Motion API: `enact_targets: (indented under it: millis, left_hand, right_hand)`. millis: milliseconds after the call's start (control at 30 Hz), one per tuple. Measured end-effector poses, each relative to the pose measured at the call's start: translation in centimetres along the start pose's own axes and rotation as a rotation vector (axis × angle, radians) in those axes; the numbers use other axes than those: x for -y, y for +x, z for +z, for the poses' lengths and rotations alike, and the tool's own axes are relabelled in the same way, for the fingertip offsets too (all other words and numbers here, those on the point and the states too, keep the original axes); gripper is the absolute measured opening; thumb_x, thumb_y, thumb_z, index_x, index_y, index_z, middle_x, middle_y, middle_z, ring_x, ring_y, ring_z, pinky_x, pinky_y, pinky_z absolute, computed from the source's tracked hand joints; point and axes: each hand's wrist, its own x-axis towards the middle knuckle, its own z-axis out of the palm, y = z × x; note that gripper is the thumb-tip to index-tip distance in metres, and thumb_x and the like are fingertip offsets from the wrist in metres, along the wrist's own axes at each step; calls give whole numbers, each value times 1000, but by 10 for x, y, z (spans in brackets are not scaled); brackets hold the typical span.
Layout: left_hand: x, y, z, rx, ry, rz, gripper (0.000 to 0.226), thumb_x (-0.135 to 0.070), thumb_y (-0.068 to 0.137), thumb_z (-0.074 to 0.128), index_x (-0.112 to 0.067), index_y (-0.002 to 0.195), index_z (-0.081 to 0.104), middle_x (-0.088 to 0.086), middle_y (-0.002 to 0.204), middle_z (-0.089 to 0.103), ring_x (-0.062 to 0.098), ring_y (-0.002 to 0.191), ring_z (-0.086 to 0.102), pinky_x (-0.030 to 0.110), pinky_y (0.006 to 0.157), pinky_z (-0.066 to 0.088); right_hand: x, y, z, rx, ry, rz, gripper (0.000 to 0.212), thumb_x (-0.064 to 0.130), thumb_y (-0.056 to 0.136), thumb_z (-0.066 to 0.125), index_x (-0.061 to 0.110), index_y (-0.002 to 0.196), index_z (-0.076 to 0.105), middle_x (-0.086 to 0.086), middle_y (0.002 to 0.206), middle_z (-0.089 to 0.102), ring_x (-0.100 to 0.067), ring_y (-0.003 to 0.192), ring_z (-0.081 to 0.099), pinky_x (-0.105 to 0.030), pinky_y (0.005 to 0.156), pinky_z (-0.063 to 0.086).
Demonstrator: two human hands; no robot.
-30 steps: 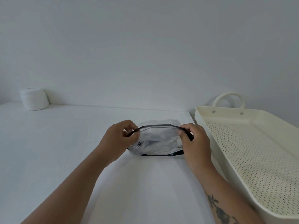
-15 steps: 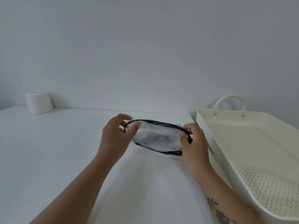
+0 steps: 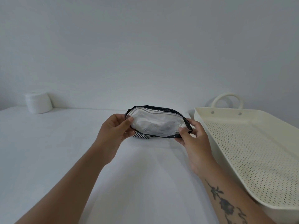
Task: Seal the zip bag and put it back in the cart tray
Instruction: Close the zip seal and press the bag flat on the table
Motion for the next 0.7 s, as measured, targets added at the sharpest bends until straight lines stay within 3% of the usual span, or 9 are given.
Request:
enact_targets:
  millis: [100,200,267,333,400,467,567,633,700]
  left_hand:
    - [4,1,2,-98,180,59,12,-16,88,70,-10,91,61,16,91,66,21,72,65,35,74,55]
    - [8,2,4,-275,393,130,12,-14,86,66,-20,86,56,-2,72,61,16,57,66,21,59,54]
    - [10,2,4,-368,500,183,19,-10,84,61,-26,79,53,-4,63,53,21,57,63,11,41,42]
    - [11,2,3,-407,567,239,22,-8,83,58,-28,75,52,-3,59,49,22,57,57,11,36,36]
    - [10,1,3,-415,620,288,19,-12,84,58,-28,76,51,-2,67,52,18,56,53,16,39,39]
    - [5,1,1,-396,633,294,15,-23,86,60,-33,79,51,-4,87,58,15,62,63,21,47,41]
    - [-1,1,1,-308,427,206,11,-32,86,67,-35,88,57,-6,97,64,15,63,73,28,65,57]
    - [-3,1,-2,-269,291,131,16,-27,86,70,-28,100,61,1,102,68,17,67,75,34,79,59]
    - [-3,2,-4,-269,234,94,22,-22,87,70,-22,108,62,4,105,69,16,68,74,35,82,59]
  right_hand:
    - [0,-2,1,-27,-203,-77,38,3,89,53,39,97,63,3,95,61,-19,79,65,-15,58,53]
    - [-3,-1,1,-64,-380,-140,41,3,86,51,43,87,59,2,99,62,-14,78,61,-21,58,45]
    - [-4,-1,2,-93,-517,-182,38,3,86,51,40,86,58,0,102,58,2,75,55,-12,58,38]
    - [-5,-2,5,-87,-594,-233,38,-1,86,50,37,90,56,-1,100,53,15,76,50,-2,58,36]
    - [-5,-4,7,-62,-611,-271,42,-4,86,49,37,95,56,-1,101,50,20,78,48,2,63,35]
    - [-3,-3,5,-39,-588,-275,40,1,89,52,39,101,58,1,104,51,19,80,50,3,67,35]
    - [-1,0,1,-21,-512,-225,37,12,91,57,42,112,61,9,110,54,14,78,53,3,66,37]
    - [-2,1,1,-9,-440,-191,40,14,89,59,42,118,60,14,115,58,9,77,57,-1,64,41]
    - [-3,1,2,-16,-401,-177,40,16,88,61,43,118,59,17,113,60,5,73,57,-6,60,42]
